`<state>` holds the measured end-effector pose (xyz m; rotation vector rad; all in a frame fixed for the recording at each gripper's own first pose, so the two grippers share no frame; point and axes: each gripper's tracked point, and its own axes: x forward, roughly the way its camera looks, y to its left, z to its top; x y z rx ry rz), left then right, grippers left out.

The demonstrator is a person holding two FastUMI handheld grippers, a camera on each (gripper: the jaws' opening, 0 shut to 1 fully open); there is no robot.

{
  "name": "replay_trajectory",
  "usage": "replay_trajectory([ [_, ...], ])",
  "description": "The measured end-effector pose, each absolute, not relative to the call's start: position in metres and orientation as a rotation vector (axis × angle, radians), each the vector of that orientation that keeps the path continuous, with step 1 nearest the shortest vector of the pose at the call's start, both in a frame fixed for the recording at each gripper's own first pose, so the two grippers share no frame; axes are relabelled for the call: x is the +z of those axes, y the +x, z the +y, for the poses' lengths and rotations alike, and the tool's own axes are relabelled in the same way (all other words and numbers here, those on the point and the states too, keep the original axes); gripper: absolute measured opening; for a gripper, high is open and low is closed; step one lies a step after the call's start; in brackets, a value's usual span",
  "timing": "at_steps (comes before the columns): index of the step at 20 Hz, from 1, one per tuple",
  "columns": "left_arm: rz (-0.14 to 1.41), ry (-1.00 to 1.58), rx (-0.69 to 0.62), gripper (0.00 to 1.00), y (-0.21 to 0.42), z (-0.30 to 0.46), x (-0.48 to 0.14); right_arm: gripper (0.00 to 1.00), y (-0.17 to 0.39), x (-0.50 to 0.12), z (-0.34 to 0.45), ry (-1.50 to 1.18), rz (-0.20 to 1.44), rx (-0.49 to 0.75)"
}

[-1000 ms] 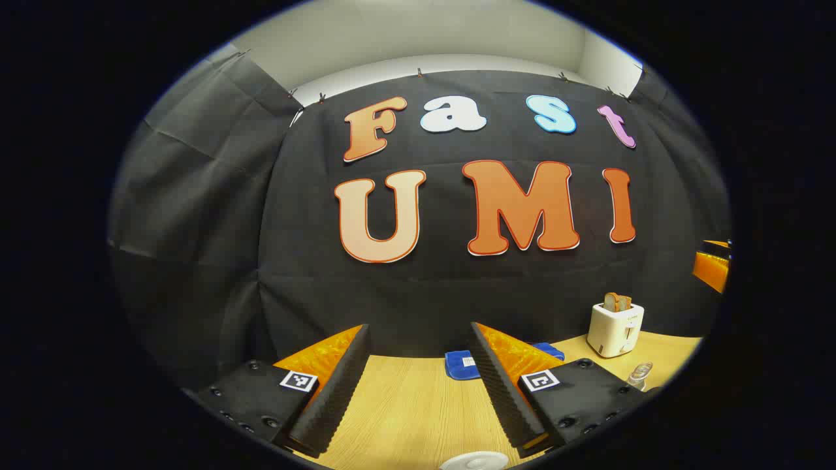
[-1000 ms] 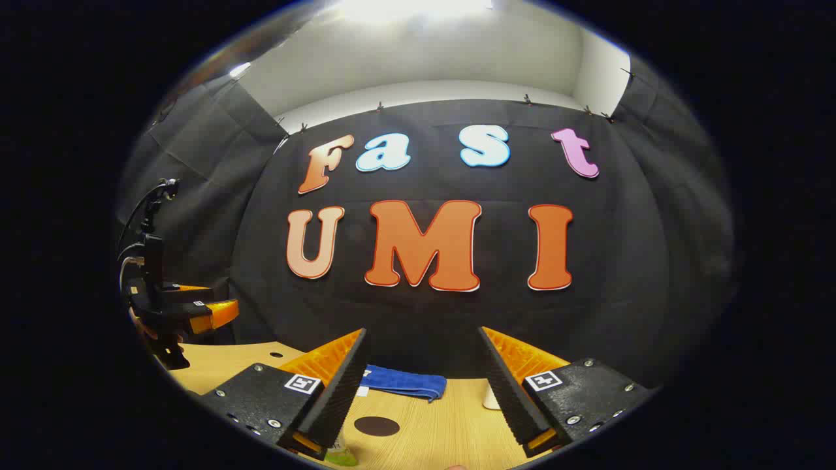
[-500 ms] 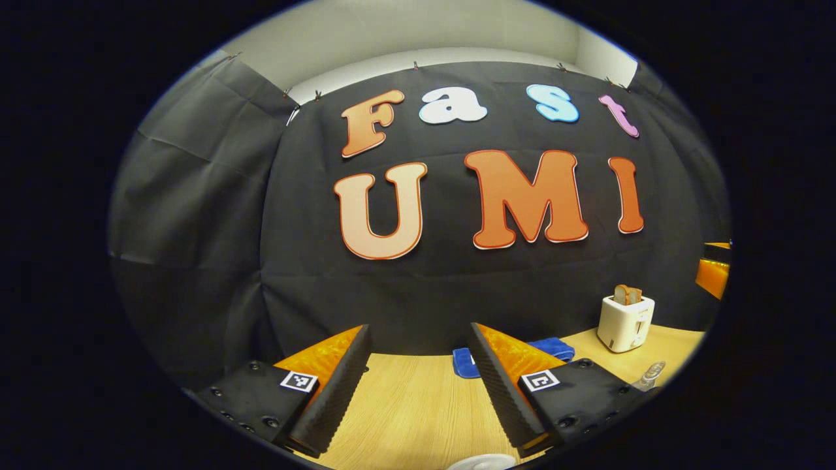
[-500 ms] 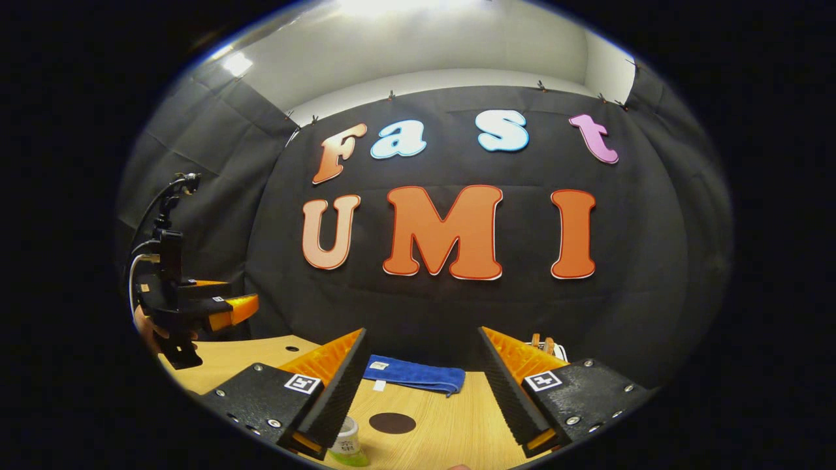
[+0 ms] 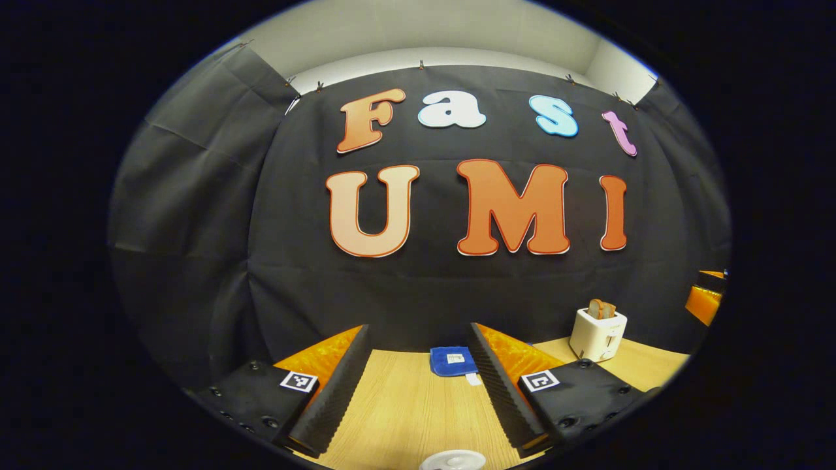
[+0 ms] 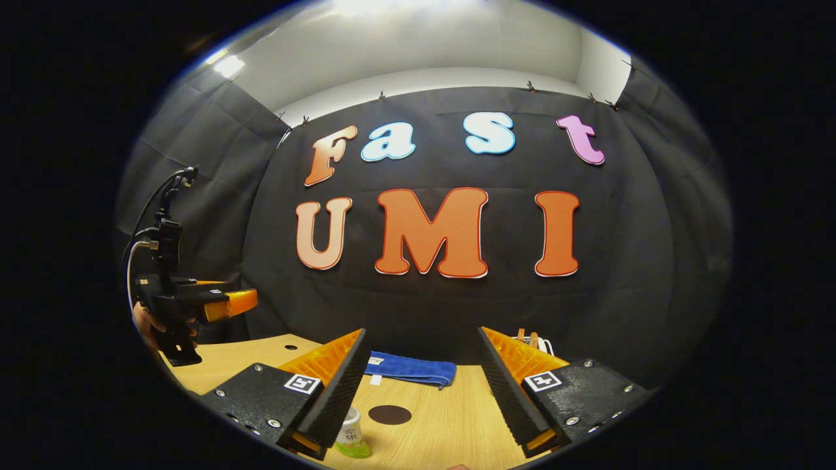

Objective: Open the teacup lid with one hand, grasp the water bottle and pour water into the teacup with the other hand; after pouring, place the water bottle on the coaster and then close the teacup lid.

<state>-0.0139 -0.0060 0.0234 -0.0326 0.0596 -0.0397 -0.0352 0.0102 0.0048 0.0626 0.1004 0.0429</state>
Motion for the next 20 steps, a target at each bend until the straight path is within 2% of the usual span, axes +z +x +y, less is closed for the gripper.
replay_trajectory([
  [9, 0.042, -0.021, -0.053, 0.97, -0.062, -0.003, 0.012, 0.98, -0.078, -0.028, 0.051, 0.111, 0.166, 0.152],
  [20, 0.213, -0.027, -0.14, 0.96, -0.084, -0.022, -0.098, 0.98, -0.078, -0.109, 0.101, 0.09, 0.294, 0.278],
])
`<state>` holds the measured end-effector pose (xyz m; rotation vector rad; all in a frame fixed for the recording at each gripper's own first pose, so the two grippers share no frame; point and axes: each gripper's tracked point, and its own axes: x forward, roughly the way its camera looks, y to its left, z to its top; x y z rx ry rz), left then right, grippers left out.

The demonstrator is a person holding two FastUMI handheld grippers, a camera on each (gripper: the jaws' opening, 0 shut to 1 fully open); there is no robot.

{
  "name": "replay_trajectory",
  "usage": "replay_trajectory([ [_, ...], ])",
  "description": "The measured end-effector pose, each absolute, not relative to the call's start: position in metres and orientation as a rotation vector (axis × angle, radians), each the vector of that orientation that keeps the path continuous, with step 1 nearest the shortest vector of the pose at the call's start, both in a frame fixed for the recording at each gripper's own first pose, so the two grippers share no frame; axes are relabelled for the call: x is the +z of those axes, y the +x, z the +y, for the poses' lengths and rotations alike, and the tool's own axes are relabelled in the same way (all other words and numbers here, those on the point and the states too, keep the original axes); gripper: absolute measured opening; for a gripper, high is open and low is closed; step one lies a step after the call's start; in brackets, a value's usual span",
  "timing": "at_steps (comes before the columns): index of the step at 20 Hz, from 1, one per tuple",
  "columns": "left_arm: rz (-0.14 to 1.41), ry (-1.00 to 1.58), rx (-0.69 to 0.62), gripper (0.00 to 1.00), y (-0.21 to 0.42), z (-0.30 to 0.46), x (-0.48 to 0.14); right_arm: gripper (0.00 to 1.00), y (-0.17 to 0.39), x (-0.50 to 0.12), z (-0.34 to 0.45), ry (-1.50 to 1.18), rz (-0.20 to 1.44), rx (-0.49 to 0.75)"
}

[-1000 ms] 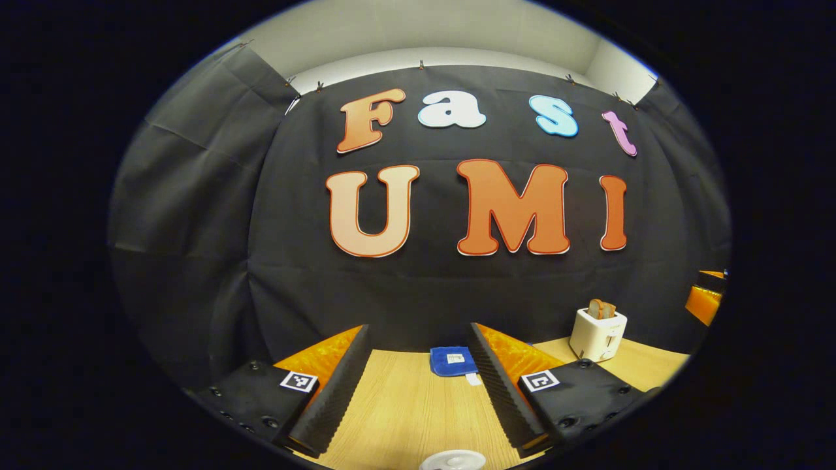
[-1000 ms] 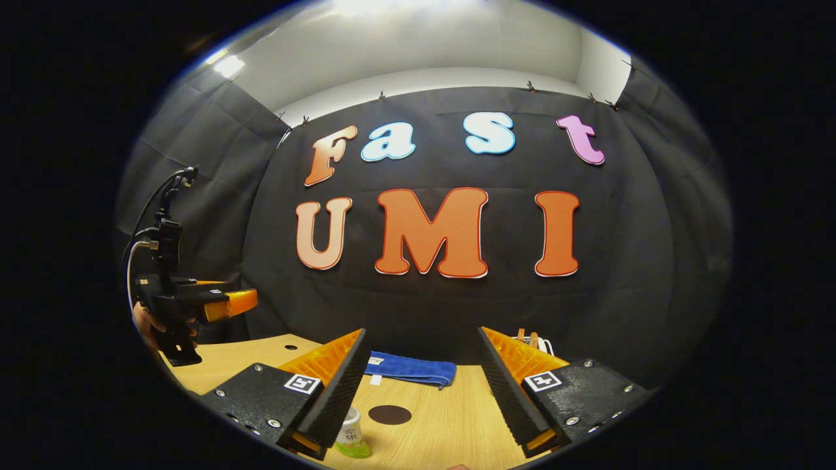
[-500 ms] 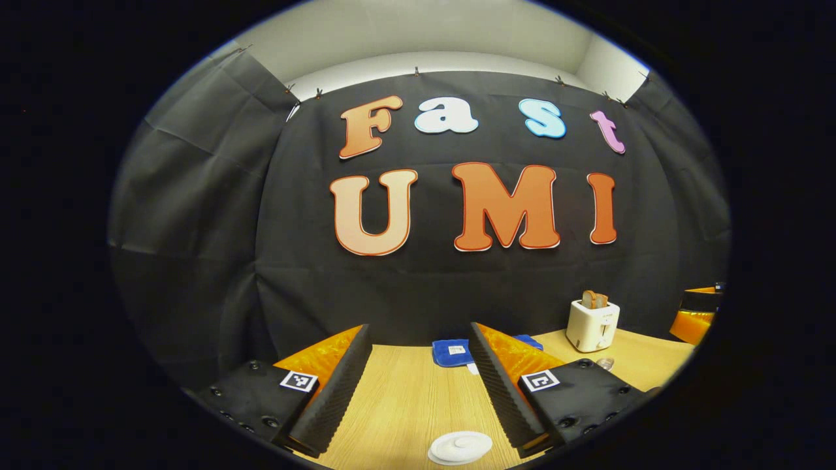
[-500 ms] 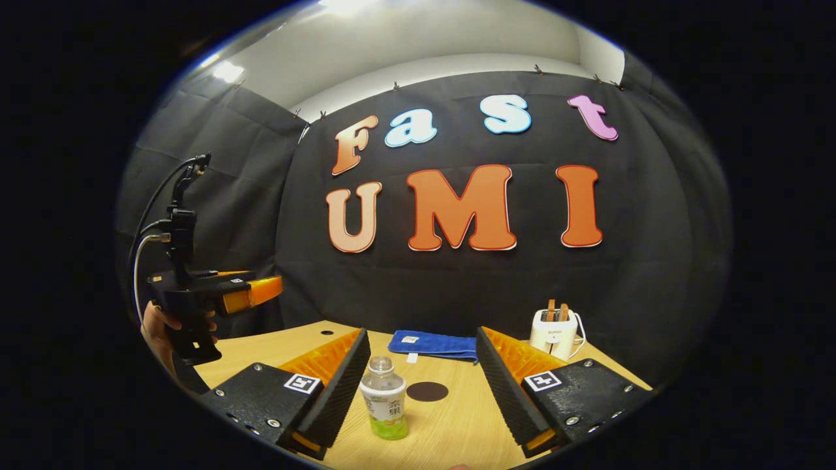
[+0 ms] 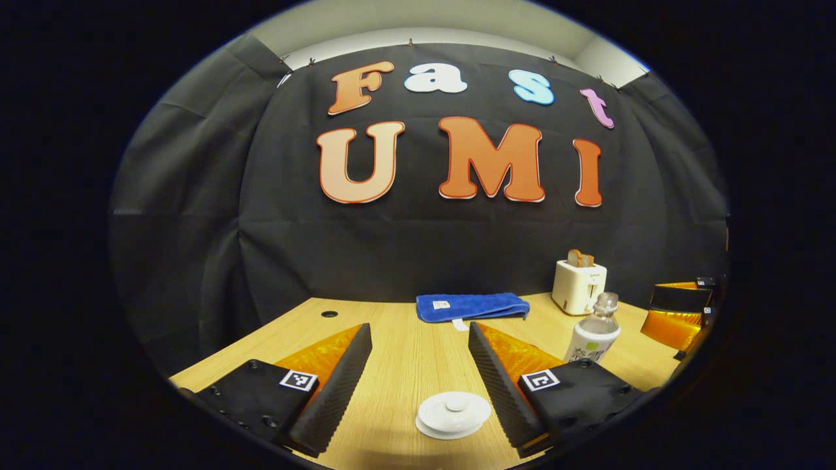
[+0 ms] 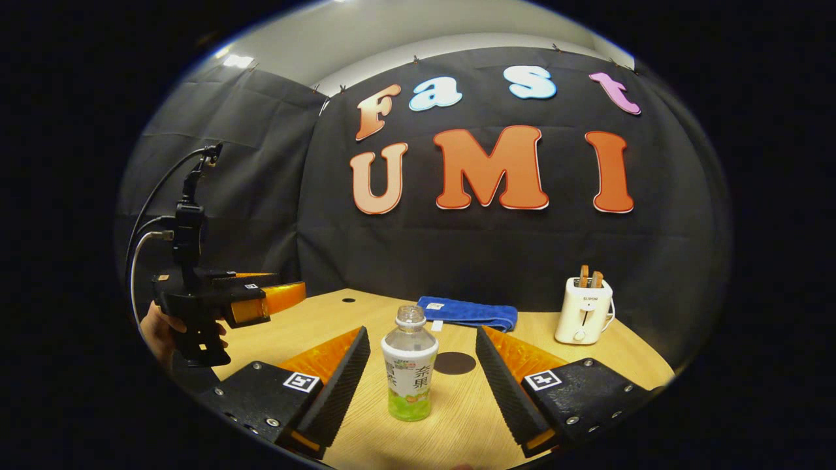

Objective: Open the teacup lid with one hand, grasp the water bottle and pour water into the teacup with the other hand; after pouring, place the water bottle on the coaster and then close the teacup lid.

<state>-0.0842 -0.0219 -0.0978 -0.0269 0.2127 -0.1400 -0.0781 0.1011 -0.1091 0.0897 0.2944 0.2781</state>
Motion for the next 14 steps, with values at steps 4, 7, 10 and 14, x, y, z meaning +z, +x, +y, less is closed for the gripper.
replay_trajectory([
  [4, 0.281, 0.008, -0.187, 0.98, -0.088, -0.038, -0.137, 0.98, -0.072, -0.145, 0.114, 0.11, 0.352, 0.305],
  [7, 0.334, 0.039, -0.204, 0.98, -0.089, -0.045, -0.163, 0.98, -0.067, -0.167, 0.125, 0.149, 0.397, 0.327],
  [10, 0.399, 0.05, -0.214, 0.98, -0.088, -0.051, -0.189, 0.98, -0.061, -0.182, 0.134, 0.154, 0.424, 0.347],
  [14, 0.434, 0.063, -0.221, 0.94, -0.087, -0.056, -0.205, 0.98, -0.055, -0.197, 0.143, 0.158, 0.452, 0.368],
])
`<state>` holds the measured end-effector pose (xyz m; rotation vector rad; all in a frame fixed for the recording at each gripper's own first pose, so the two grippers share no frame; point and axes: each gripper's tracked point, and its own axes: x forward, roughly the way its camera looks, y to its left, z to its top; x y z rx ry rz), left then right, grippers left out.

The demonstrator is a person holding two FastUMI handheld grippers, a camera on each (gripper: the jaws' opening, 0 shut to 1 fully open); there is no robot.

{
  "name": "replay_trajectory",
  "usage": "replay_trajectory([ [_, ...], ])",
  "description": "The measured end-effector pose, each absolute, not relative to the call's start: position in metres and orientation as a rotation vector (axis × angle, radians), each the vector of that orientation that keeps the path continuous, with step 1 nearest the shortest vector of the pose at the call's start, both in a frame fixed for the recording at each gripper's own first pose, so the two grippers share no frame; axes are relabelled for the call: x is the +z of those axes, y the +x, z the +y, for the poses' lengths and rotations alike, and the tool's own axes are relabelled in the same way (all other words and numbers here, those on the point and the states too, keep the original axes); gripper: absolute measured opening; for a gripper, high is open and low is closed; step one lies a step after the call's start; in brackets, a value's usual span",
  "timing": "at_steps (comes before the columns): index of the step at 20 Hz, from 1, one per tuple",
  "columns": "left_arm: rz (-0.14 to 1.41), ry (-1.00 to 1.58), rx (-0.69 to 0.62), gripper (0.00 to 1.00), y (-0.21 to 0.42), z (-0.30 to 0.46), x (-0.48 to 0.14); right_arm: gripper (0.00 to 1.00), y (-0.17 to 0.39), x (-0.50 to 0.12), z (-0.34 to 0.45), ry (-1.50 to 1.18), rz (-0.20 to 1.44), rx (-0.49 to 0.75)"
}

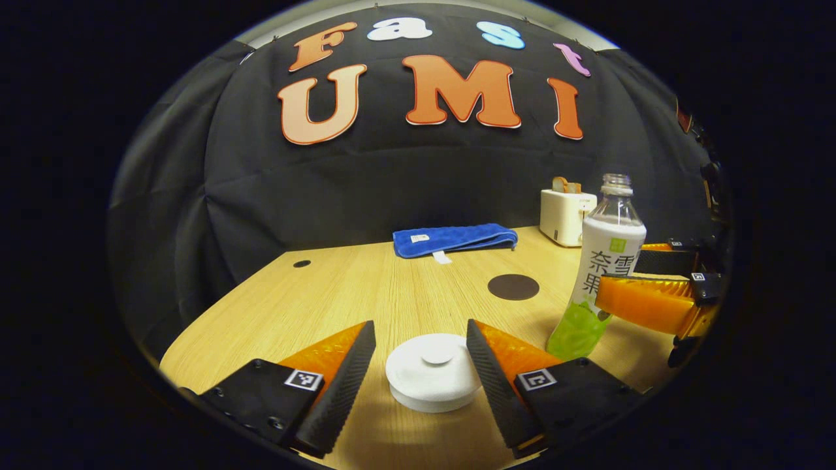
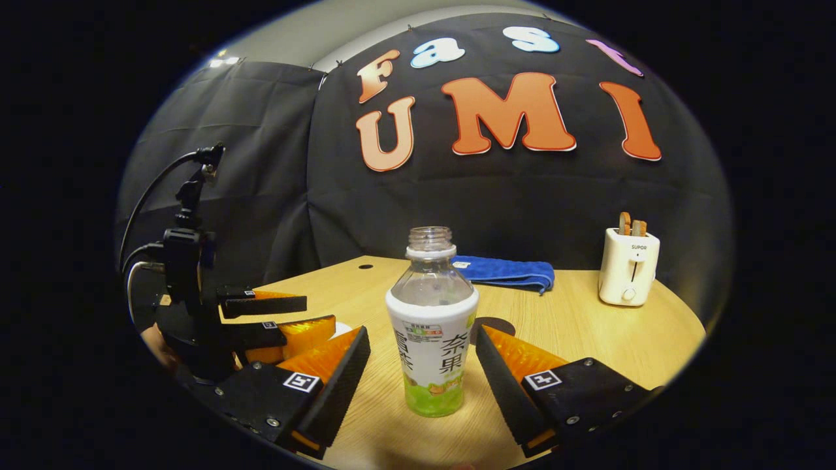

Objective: Open the teacup lid with one hand, grasp the water bottle and pour water into the teacup with the other hand; after pouring, place the water bottle on the coaster and then close the teacup lid.

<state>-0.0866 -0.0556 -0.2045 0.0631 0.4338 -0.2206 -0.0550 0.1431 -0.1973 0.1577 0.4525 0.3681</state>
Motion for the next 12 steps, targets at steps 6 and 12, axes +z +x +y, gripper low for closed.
replay_trajectory([
  [6, 0.474, 0.053, -0.247, 0.72, -0.082, -0.069, -0.222, 0.98, -0.051, -0.213, 0.145, 0.174, 0.484, 0.381],
  [12, 0.473, 0.061, -0.241, 0.42, -0.081, -0.07, -0.22, 0.94, -0.047, -0.219, 0.149, 0.188, 0.501, 0.392],
])
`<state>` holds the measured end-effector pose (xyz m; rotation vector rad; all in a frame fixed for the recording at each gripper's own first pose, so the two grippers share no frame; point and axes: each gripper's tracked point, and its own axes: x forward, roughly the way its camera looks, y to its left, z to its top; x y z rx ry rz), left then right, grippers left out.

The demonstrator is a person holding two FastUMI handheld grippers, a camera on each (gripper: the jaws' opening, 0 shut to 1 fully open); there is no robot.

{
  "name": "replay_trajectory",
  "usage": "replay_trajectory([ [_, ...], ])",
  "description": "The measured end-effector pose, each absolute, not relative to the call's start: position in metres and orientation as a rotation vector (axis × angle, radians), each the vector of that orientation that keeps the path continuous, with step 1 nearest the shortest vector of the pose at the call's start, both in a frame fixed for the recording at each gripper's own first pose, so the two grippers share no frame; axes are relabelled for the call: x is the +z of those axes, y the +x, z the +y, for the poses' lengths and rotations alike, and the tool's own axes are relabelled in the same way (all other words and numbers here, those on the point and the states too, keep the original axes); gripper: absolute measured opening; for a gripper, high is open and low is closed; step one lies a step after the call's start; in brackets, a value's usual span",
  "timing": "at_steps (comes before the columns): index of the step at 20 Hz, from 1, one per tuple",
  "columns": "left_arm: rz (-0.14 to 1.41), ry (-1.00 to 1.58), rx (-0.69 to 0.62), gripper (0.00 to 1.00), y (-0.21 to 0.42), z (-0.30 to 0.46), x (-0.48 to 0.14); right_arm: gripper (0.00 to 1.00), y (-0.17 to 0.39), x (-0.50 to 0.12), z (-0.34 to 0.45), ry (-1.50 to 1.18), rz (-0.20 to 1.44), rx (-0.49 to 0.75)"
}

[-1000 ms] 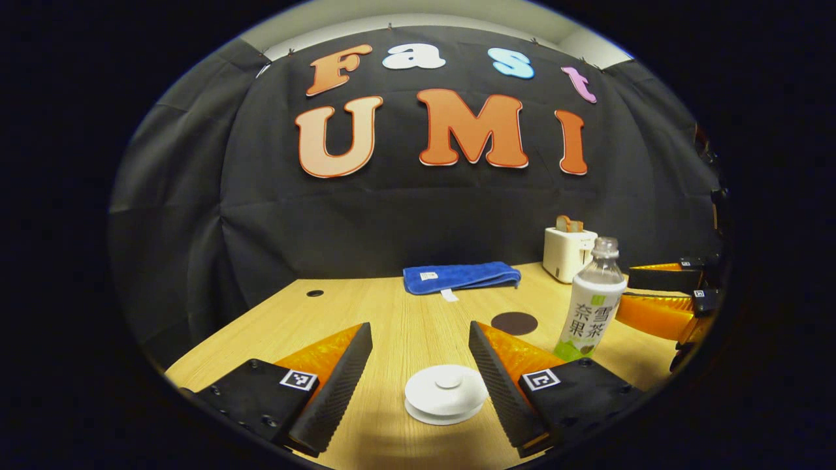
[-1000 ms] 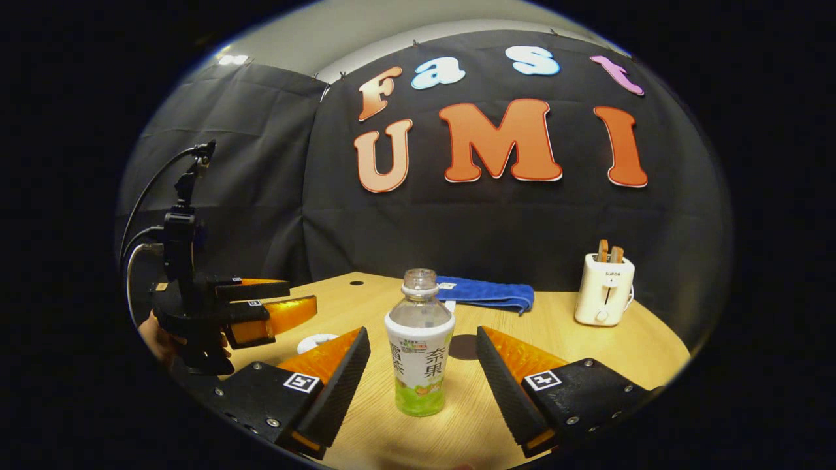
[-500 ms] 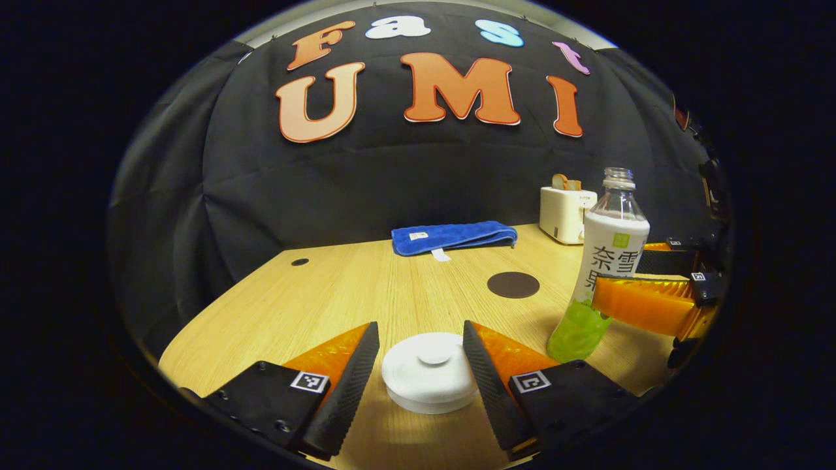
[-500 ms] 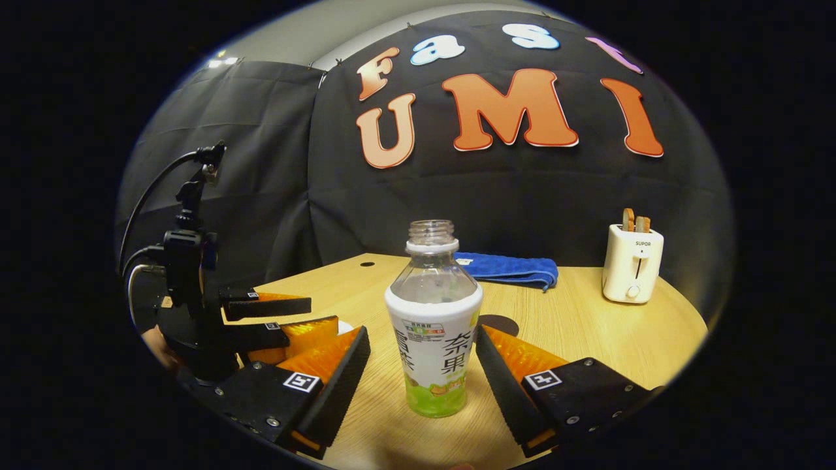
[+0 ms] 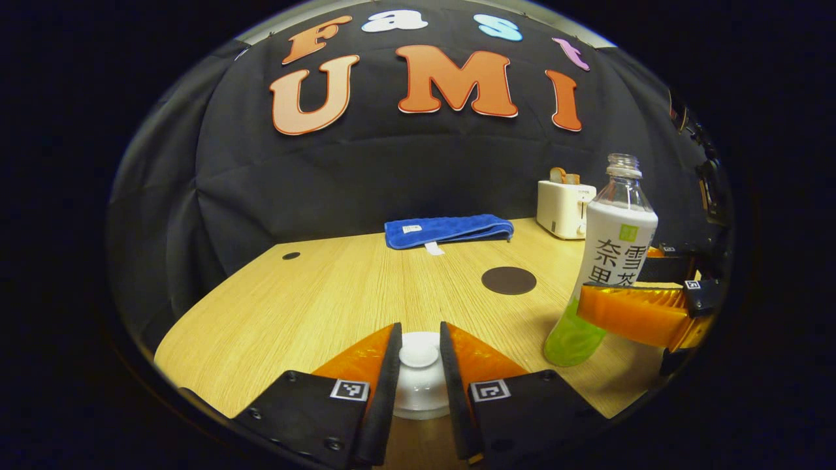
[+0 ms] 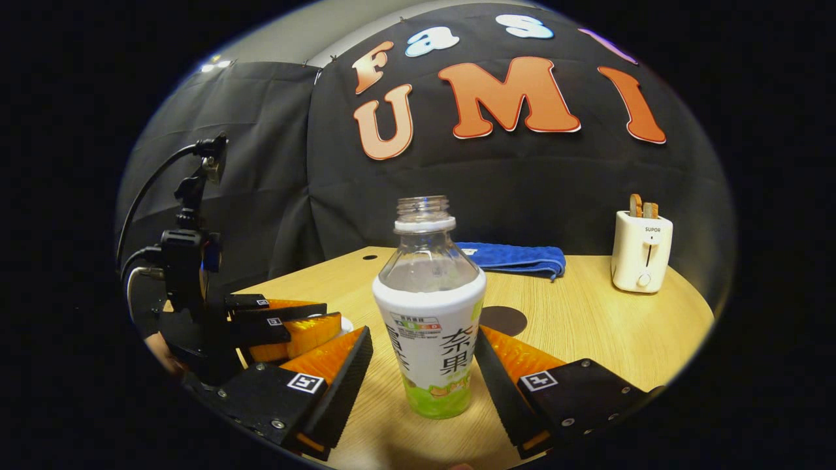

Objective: Open the teacup lid with one hand, grasp the water bottle and pour water into the teacup with the other hand; after pouring, place the water bottle on the coaster and then close the teacup lid.

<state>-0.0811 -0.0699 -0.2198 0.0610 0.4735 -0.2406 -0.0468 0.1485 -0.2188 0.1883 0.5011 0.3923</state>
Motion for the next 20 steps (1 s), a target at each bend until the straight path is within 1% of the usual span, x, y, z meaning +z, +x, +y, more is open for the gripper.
replay_trajectory([
  [1, 0.469, 0.059, -0.246, 0.41, -0.081, -0.071, -0.219, 0.94, -0.046, -0.22, 0.148, 0.19, 0.503, 0.393],
  [3, 0.459, 0.045, -0.245, 0.42, -0.072, -0.072, -0.222, 0.94, -0.044, -0.223, 0.147, 0.191, 0.509, 0.391],
  [4, 0.463, 0.05, -0.244, 0.3, -0.076, -0.071, -0.219, 0.94, -0.044, -0.225, 0.148, 0.191, 0.513, 0.39],
  [5, 0.46, 0.05, -0.239, 0.32, -0.077, -0.068, -0.216, 0.94, -0.044, -0.226, 0.149, 0.191, 0.516, 0.39],
  [6, 0.451, 0.044, -0.241, 0.3, -0.075, -0.069, -0.215, 0.9, -0.042, -0.227, 0.148, 0.189, 0.519, 0.381],
  [7, 0.443, 0.045, -0.238, 0.32, -0.075, -0.068, -0.211, 0.87, -0.041, -0.229, 0.146, 0.186, 0.523, 0.377],
  [8, 0.432, 0.046, -0.232, 0.3, -0.074, -0.066, -0.208, 0.82, -0.039, -0.23, 0.146, 0.182, 0.526, 0.366],
  [9, 0.416, 0.045, -0.226, 0.3, -0.072, -0.063, -0.202, 0.79, -0.039, -0.231, 0.145, 0.181, 0.529, 0.361],
  [10, 0.404, 0.046, -0.217, 0.31, -0.071, -0.061, -0.198, 0.68, -0.039, -0.229, 0.143, 0.182, 0.531, 0.355],
  [11, 0.388, 0.045, -0.207, 0.31, -0.069, -0.057, -0.193, 0.69, -0.037, -0.231, 0.145, 0.178, 0.536, 0.353],
  [12, 0.379, 0.047, -0.199, 0.31, -0.068, -0.053, -0.189, 0.63, -0.037, -0.231, 0.146, 0.17, 0.54, 0.352],
  [13, 0.368, 0.049, -0.189, 0.3, -0.067, -0.047, -0.186, 0.67, -0.036, -0.231, 0.146, 0.157, 0.544, 0.35],
  [14, 0.361, 0.053, -0.181, 0.32, -0.066, -0.042, -0.183, 0.65, -0.036, -0.231, 0.147, 0.14, 0.547, 0.351],
  [15, 0.352, 0.056, -0.168, 0.3, -0.065, -0.036, -0.181, 0.65, -0.035, -0.23, 0.148, 0.115, 0.549, 0.35],
  [16, 0.346, 0.056, -0.158, 0.31, -0.065, -0.029, -0.177, 0.65, -0.034, -0.227, 0.147, 0.085, 0.543, 0.347],
  [20, 0.343, 0.039, -0.117, 0.31, -0.064, -0.001, -0.177, 0.65, -0.024, -0.215, 0.145, -0.085, 0.51, 0.333],
])
